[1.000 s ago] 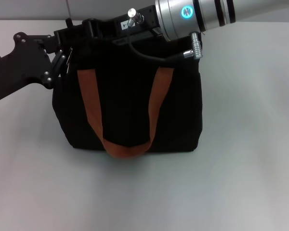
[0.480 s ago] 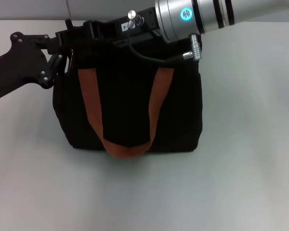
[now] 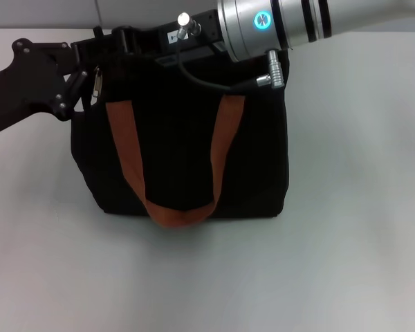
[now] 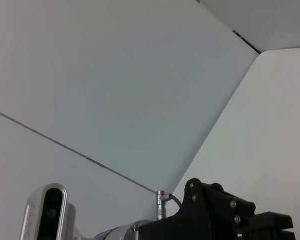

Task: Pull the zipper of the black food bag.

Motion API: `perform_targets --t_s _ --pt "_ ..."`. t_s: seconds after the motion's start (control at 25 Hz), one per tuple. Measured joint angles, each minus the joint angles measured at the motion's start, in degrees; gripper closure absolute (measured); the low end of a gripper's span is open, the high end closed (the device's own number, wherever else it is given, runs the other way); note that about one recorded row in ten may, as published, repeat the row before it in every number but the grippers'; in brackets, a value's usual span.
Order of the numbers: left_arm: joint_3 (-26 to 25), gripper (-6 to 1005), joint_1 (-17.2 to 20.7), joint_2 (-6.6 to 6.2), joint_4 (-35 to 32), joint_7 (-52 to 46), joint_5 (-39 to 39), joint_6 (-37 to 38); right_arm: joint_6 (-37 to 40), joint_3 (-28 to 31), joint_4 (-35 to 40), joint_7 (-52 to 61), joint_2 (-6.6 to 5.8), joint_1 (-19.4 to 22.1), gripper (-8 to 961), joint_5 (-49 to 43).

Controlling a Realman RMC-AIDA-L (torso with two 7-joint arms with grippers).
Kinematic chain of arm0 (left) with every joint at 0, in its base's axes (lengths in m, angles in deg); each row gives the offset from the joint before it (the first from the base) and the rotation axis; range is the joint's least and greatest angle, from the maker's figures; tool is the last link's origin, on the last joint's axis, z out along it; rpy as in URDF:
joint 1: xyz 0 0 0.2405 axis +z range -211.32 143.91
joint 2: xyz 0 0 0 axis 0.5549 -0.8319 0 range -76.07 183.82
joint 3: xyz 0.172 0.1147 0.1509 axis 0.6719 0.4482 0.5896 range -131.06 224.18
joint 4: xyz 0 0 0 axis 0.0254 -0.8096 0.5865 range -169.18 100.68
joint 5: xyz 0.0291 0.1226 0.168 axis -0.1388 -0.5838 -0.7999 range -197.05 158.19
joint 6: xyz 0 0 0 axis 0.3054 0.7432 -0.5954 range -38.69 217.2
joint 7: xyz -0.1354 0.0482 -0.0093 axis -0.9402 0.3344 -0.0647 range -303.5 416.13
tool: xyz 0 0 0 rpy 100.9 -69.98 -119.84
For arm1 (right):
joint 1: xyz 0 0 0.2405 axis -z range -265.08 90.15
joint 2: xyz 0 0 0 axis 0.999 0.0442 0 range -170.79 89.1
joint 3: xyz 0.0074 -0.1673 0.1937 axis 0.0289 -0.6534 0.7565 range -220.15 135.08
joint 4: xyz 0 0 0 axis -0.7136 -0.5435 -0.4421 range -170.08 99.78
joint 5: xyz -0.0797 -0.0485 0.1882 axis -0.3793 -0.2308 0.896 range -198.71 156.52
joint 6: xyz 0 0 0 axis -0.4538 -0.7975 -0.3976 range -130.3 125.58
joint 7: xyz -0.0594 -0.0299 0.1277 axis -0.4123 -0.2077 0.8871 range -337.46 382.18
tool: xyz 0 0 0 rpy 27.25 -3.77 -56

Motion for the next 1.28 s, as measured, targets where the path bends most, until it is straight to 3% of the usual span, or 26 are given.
perform_targets --t_s 1.28 --pt "-0.1 974 0.7 -0.22 0.0 -2.1 0.3 -2.0 0.2 -0.6 0.1 -0.9 0.01 0.9 193 1.5"
